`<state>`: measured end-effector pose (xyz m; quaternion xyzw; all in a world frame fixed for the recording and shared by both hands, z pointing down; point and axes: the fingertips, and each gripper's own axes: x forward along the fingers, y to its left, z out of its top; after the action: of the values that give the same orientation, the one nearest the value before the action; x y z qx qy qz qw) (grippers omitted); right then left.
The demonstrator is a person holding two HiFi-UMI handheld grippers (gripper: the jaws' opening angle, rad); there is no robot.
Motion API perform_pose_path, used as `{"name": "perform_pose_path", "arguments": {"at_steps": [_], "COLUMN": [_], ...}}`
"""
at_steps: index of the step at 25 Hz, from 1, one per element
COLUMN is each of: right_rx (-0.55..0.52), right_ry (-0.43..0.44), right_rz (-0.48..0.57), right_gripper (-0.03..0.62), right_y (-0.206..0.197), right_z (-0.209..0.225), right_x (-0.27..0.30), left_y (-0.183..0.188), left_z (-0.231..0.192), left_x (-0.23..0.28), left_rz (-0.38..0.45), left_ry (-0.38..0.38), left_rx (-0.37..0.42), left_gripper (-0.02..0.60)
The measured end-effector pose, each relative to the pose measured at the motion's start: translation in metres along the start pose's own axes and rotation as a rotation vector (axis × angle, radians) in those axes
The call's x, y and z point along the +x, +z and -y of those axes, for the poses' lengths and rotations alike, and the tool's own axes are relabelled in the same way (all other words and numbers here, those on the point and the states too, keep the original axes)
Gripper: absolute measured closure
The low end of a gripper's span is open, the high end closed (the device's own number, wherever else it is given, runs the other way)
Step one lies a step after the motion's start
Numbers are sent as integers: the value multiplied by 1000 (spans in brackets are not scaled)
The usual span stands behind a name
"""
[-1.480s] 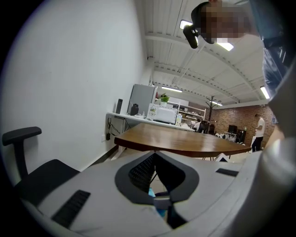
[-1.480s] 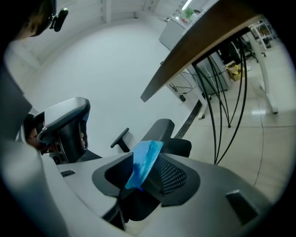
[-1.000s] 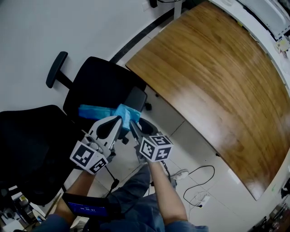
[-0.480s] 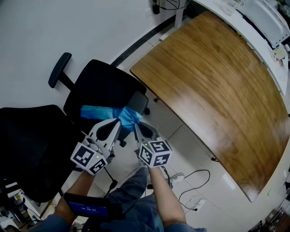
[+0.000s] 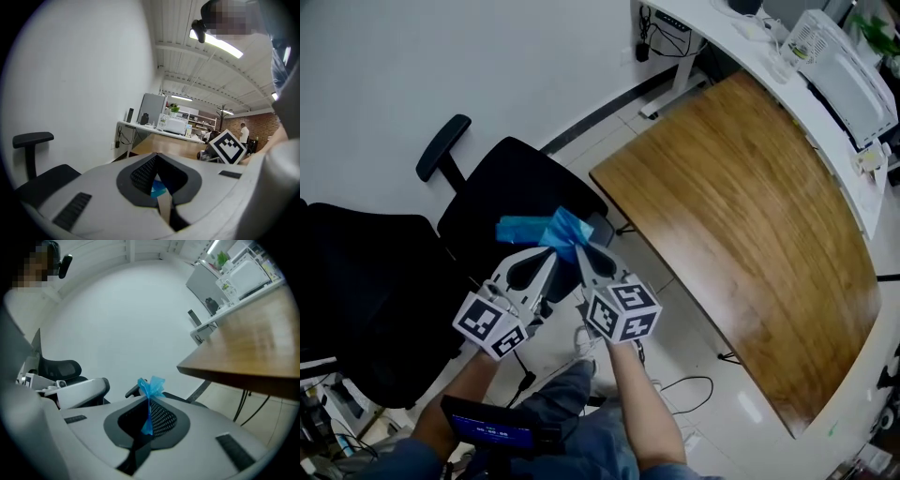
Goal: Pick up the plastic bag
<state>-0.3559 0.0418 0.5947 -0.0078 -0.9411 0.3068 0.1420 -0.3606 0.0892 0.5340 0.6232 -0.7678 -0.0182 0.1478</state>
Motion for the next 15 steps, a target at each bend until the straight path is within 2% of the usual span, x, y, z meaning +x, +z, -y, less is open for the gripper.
{"name": "perform_pose_path", "arguments": {"at_steps": [15], "right_rx": [-188], "right_ry": [78], "right_rz": [32], "right_gripper": [587], "right_y": [113], "right_z": [-64], "right_x": [22], "left_y": [101], "left_z": [-16], "left_x": [7], "left_rz": [161], "left_ry": [21], "left_rx": [13], "left_gripper": [575]}}
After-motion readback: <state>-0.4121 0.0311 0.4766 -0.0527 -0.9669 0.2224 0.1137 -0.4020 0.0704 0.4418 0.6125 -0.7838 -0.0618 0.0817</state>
